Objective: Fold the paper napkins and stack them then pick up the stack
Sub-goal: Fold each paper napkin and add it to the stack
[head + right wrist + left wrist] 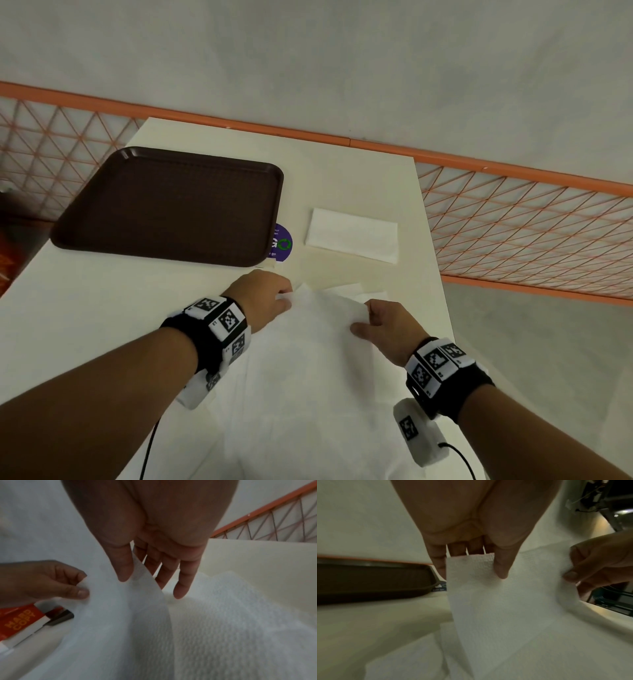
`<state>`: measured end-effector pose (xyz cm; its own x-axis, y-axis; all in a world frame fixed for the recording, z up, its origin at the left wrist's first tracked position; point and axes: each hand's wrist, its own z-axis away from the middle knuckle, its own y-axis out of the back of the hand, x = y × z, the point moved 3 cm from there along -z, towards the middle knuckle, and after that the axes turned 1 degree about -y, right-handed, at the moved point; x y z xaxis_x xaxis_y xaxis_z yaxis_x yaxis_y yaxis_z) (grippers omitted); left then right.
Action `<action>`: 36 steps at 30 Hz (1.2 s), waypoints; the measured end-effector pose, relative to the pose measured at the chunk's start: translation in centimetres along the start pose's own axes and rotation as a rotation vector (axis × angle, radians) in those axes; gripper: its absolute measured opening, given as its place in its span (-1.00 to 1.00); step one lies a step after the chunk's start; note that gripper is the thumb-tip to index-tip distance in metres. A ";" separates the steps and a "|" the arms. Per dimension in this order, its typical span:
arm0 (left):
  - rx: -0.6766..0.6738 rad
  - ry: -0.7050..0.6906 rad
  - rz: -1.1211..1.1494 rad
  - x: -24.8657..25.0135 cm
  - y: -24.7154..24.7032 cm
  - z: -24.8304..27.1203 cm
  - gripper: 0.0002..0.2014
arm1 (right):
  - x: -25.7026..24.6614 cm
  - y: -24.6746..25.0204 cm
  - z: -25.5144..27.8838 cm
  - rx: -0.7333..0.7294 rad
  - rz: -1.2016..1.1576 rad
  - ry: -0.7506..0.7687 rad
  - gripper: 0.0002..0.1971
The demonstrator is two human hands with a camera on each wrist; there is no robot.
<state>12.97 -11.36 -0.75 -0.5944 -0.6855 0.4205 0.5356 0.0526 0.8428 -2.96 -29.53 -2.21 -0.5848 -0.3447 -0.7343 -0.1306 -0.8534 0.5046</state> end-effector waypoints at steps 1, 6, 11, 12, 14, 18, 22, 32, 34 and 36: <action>0.002 -0.024 -0.022 0.4 0.2 0.0 -0.81 | -0.1 0.2 0.0 0.006 0.045 0.018 -0.93; -0.012 -0.112 -0.105 2.0 0.5 0.2 -0.79 | -1.0 1.4 0.4 0.116 0.228 0.128 -0.81; -0.127 -0.159 -0.072 2.8 0.5 1.5 -0.80 | -0.9 1.6 1.3 0.043 0.384 0.162 -0.79; -0.172 -0.153 -0.049 2.9 0.4 1.8 -0.77 | -1.0 1.5 1.6 0.010 0.425 0.171 -0.79; -0.246 -0.107 0.022 3.0 0.4 2.3 -0.65 | -1.2 1.2 2.0 -0.062 0.473 0.180 -0.76; -0.192 -0.062 0.072 3.3 0.6 2.0 -0.52 | -1.8 0.2 3.0 -0.224 0.614 0.163 -0.90; -0.213 -0.044 -0.149 3.5 -1.0 1.5 -0.70 | -1.2 -0.7 3.8 -0.380 0.668 0.022 -0.55; -0.323 -0.057 -0.306 3.2 -5.2 1.3 -0.54 | -0.5 -3.5 0.8 -0.178 0.763 0.110 -0.50; -0.314 -0.052 -0.316 3.2 -5.4 1.4 -0.56 | -0.5 -4.2 0.5 -0.174 0.822 0.126 -0.48; -0.296 -0.052 -0.308 3.4 -5.3 1.5 -0.60 | -0.7 -4.4 0.3 -0.164 0.840 0.145 -0.50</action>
<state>7.18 -12.93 -3.30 -0.7786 -0.5990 0.1869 0.4729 -0.3645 0.8022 -2.24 -25.41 -3.79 -0.3269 -0.9227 -0.2042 0.4220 -0.3358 0.8421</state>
